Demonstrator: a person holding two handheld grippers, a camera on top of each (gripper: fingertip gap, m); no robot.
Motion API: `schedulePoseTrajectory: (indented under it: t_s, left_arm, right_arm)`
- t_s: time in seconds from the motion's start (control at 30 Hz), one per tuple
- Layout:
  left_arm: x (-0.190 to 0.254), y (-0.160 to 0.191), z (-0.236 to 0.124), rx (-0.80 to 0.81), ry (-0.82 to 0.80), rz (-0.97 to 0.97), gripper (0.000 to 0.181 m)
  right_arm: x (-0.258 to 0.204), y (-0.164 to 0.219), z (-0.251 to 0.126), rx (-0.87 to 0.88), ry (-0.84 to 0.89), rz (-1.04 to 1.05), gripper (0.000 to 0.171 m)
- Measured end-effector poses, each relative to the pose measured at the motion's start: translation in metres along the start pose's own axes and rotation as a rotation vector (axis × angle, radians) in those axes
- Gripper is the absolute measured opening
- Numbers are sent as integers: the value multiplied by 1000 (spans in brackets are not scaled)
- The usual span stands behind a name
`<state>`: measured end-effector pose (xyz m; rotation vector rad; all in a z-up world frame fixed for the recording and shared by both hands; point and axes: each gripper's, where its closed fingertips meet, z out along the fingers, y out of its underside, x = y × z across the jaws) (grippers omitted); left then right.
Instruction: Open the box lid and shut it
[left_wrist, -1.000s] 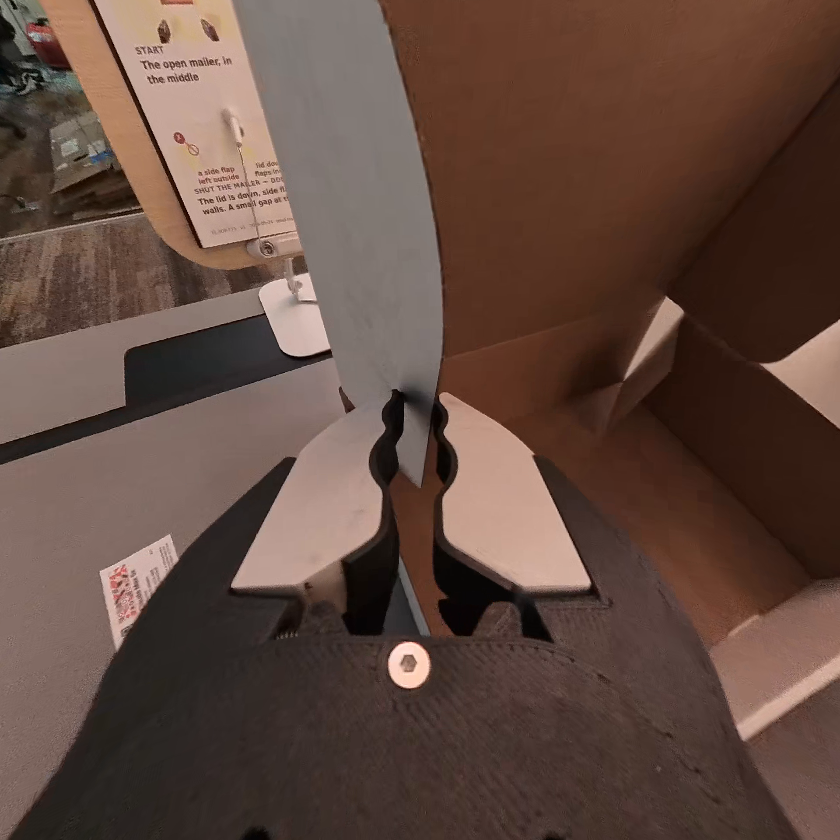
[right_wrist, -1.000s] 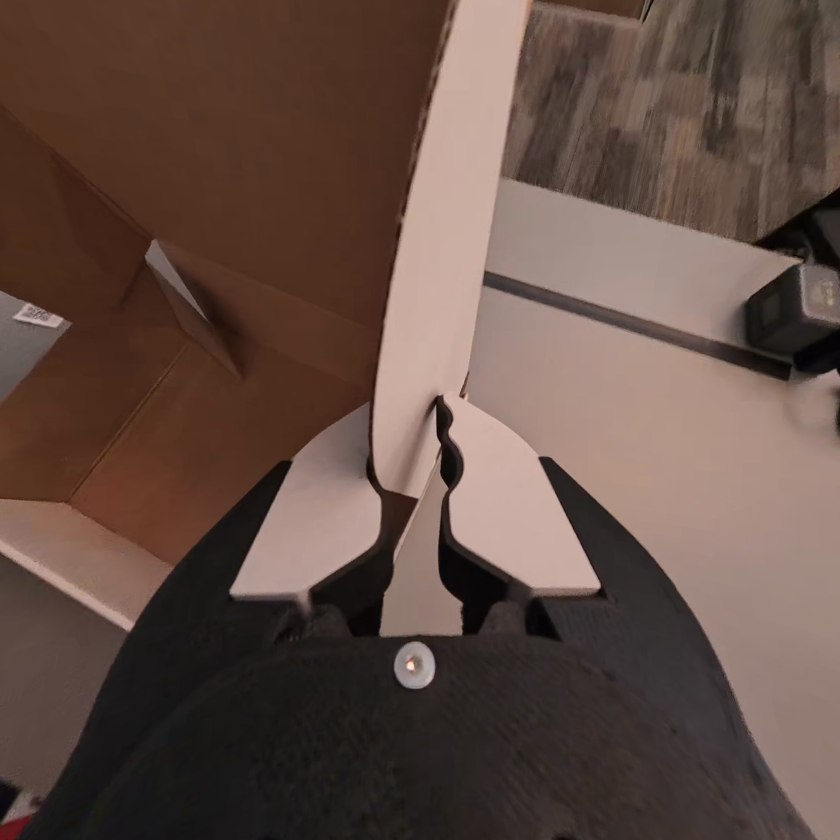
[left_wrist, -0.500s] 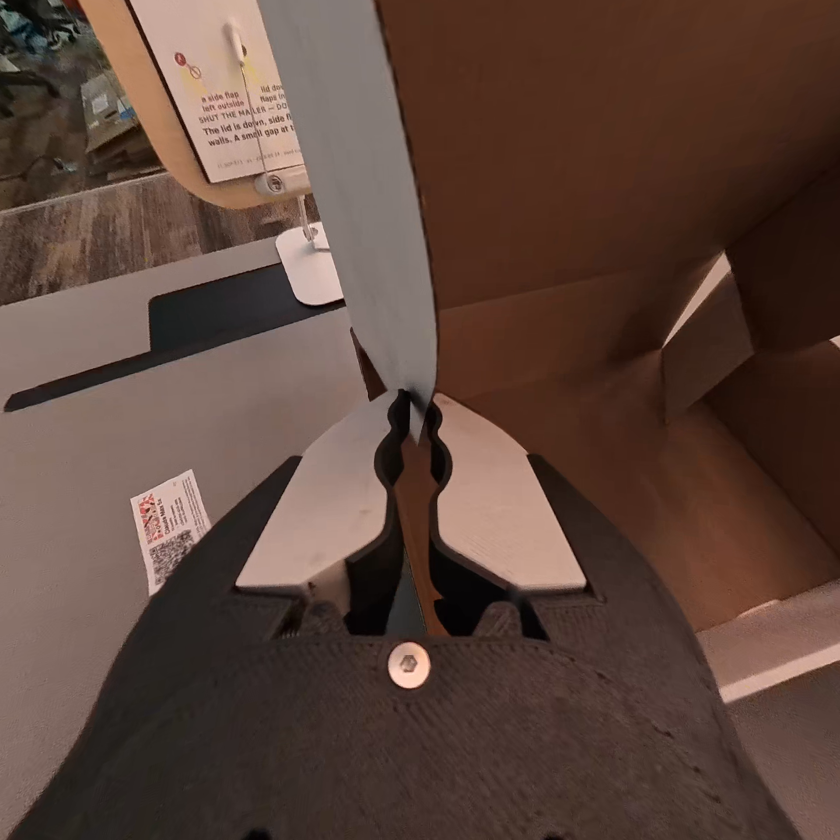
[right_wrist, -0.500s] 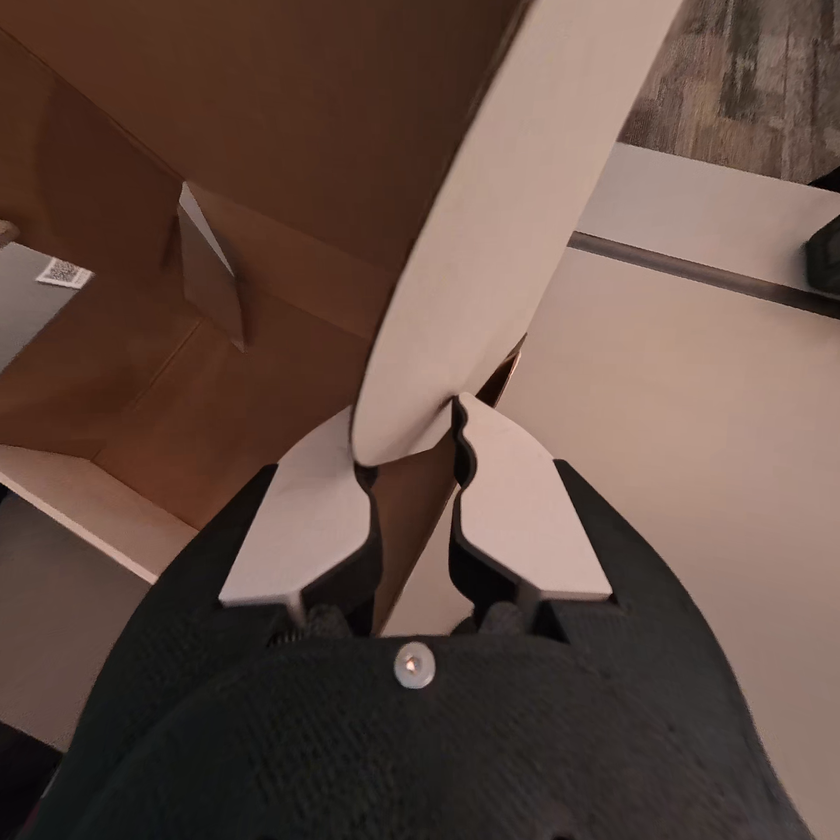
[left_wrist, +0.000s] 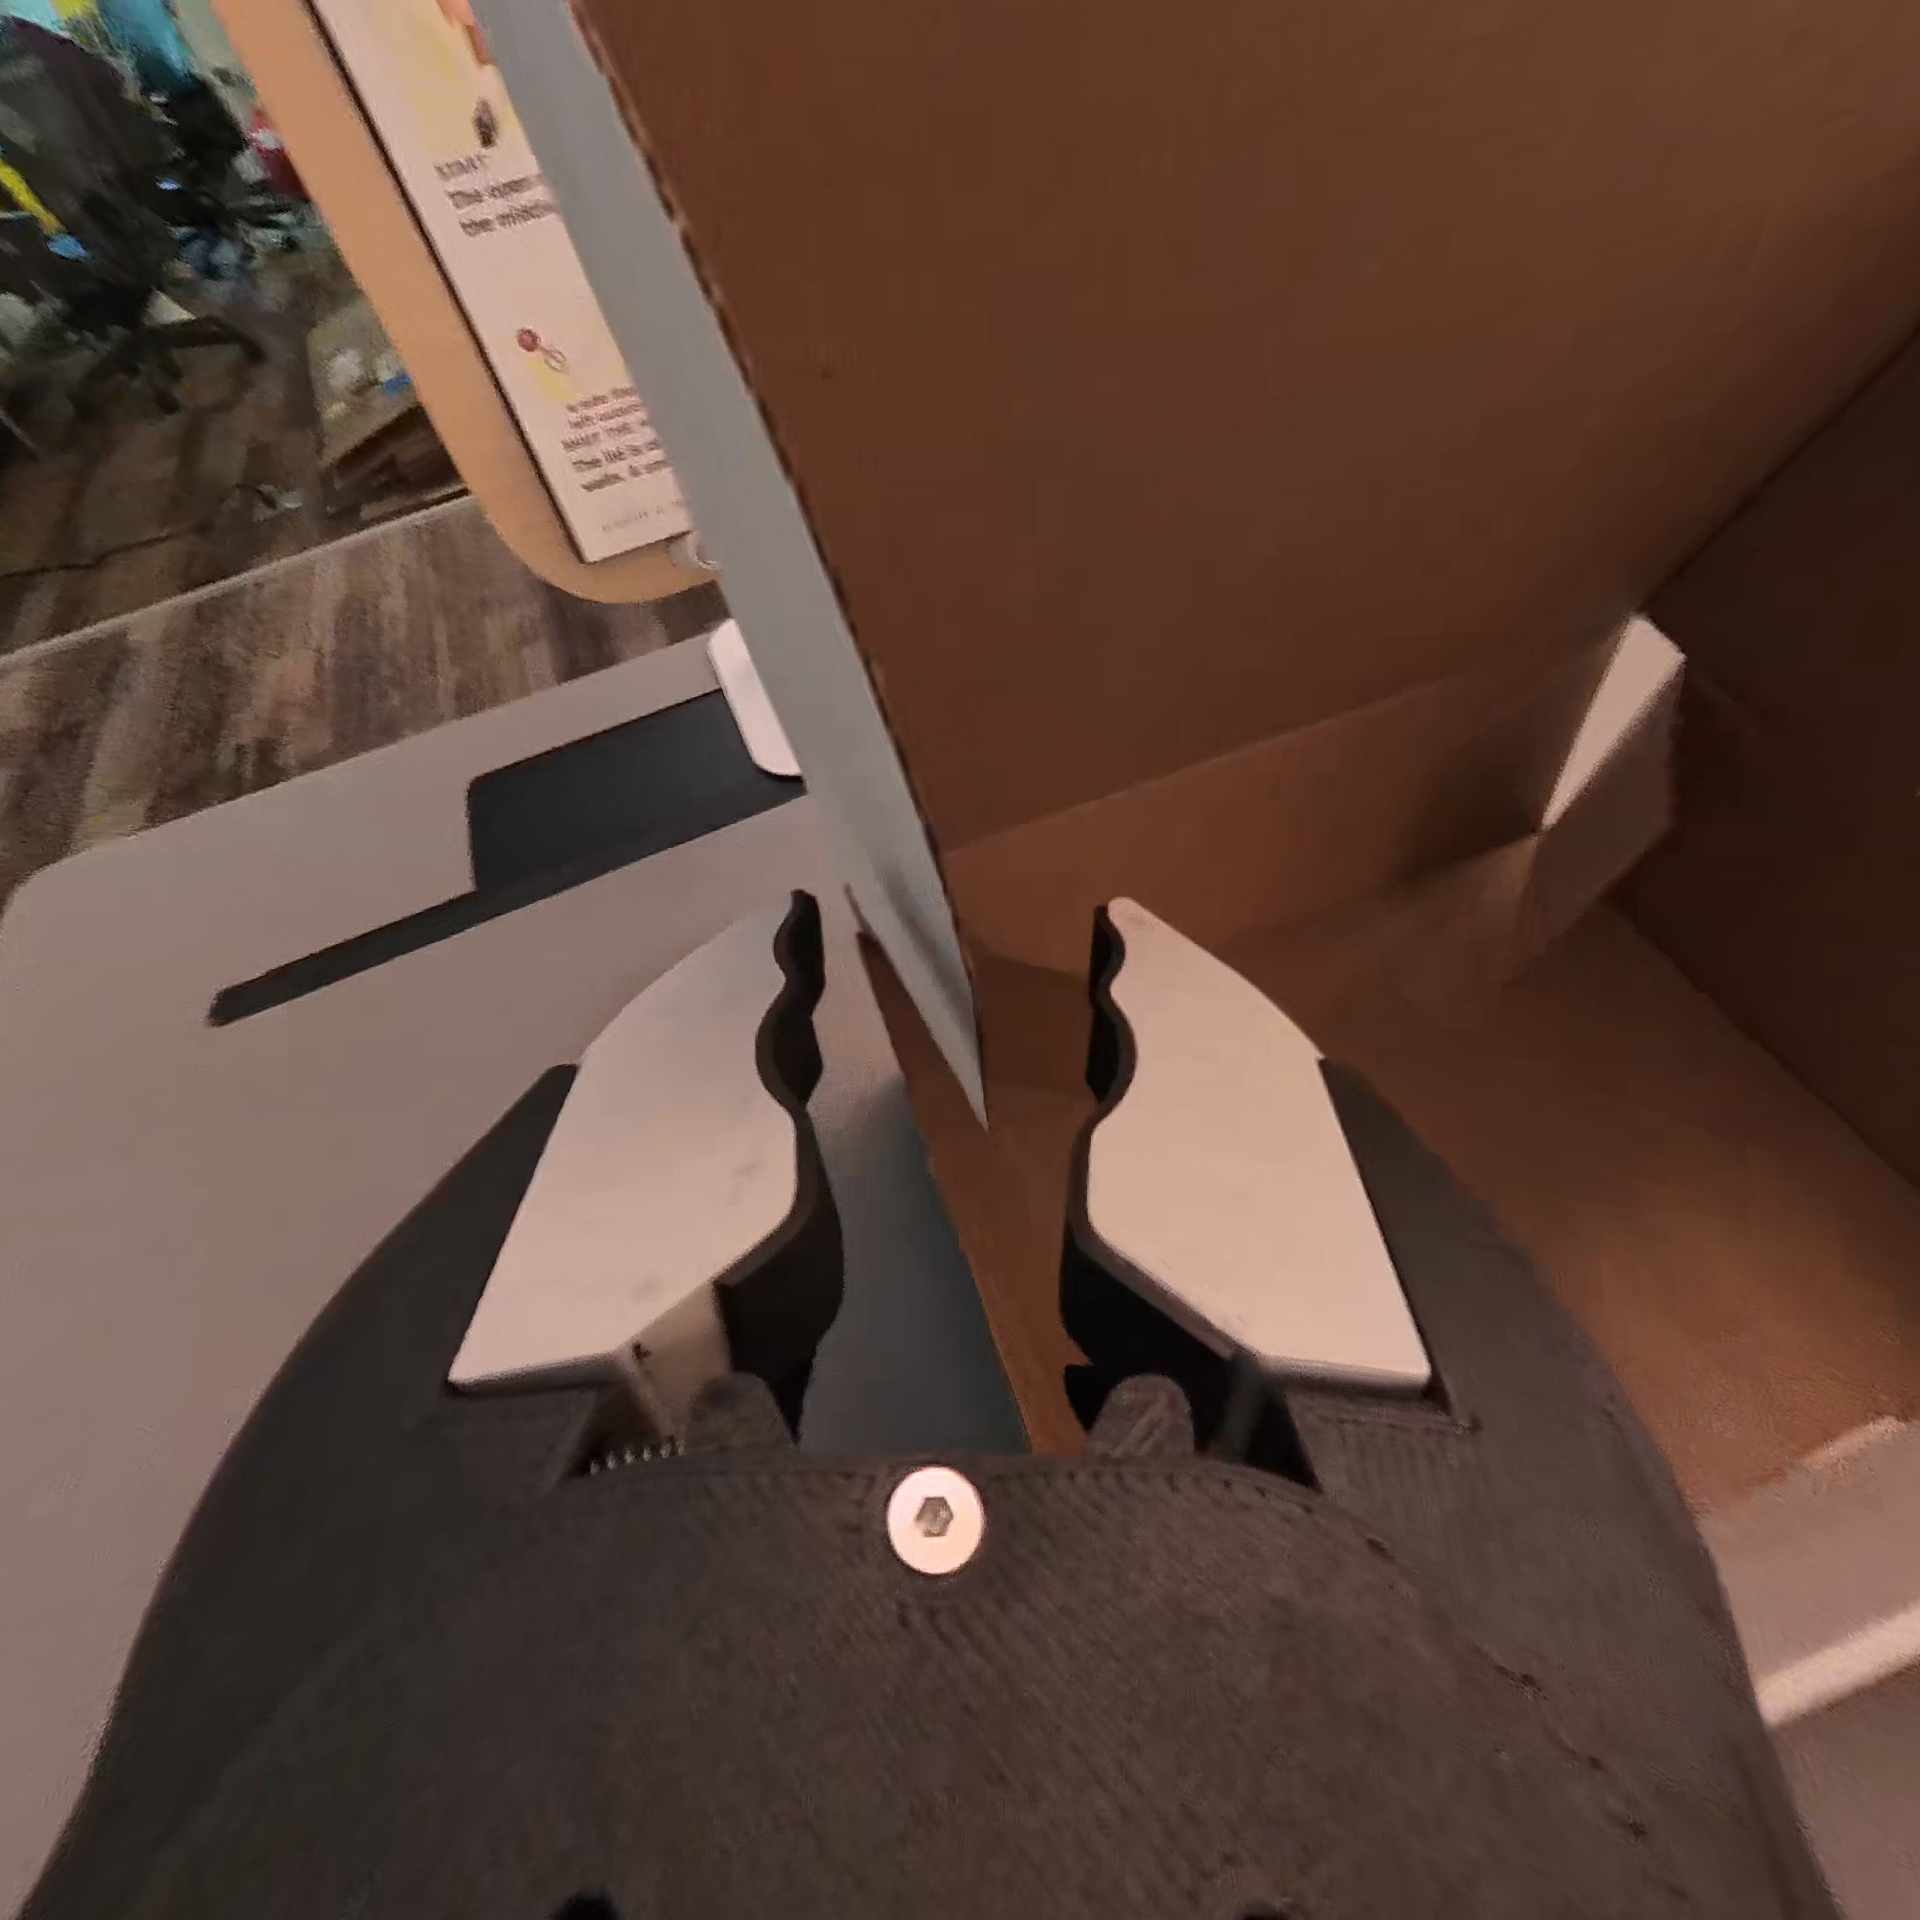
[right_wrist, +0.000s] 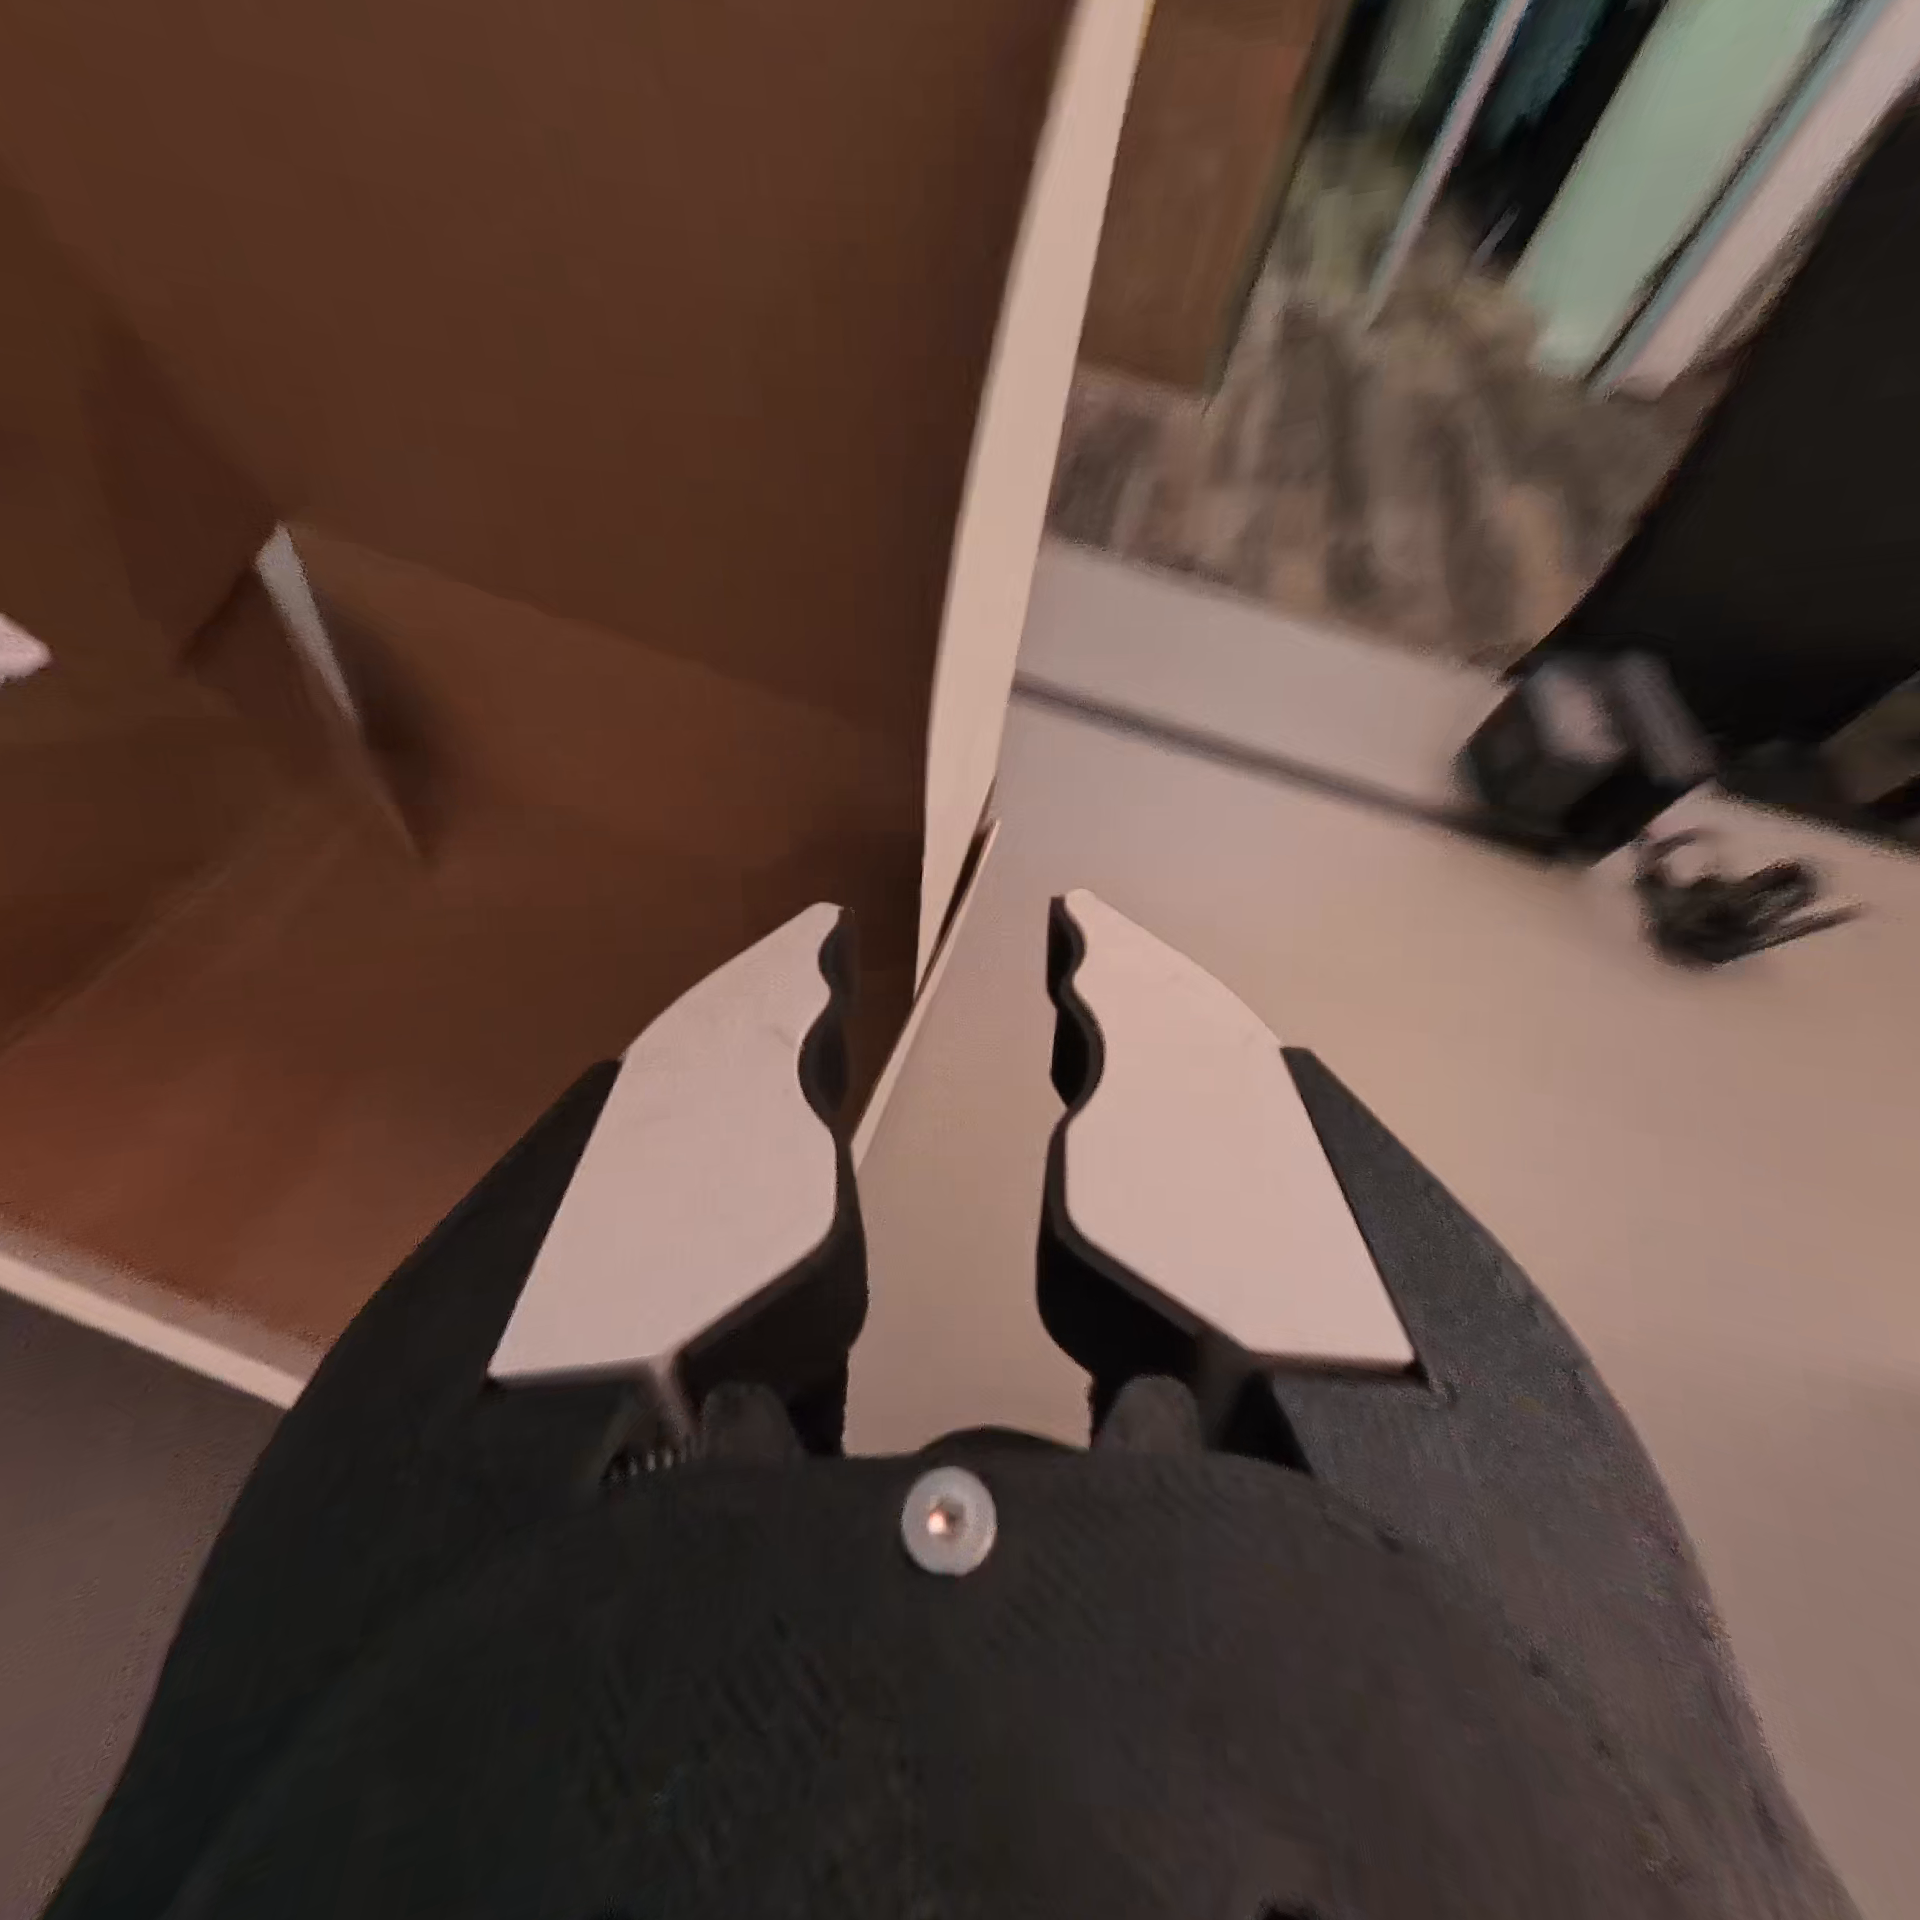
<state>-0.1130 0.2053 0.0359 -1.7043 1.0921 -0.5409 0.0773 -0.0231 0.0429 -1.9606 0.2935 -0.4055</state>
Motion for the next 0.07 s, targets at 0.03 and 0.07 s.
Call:
schedulePoseTrajectory:
  t_s: [0.03, 0.07]
  left_arm:
    - [-4, 0, 2, -10, -26, 7, 46]
    - [-6, 1, 5, -21, -35, 8, 42]
  right_arm:
    - [-6, -17, -21, 123, 27, -34, 30]
    - [-26, -36, -44, 279, -7, -81, 19]
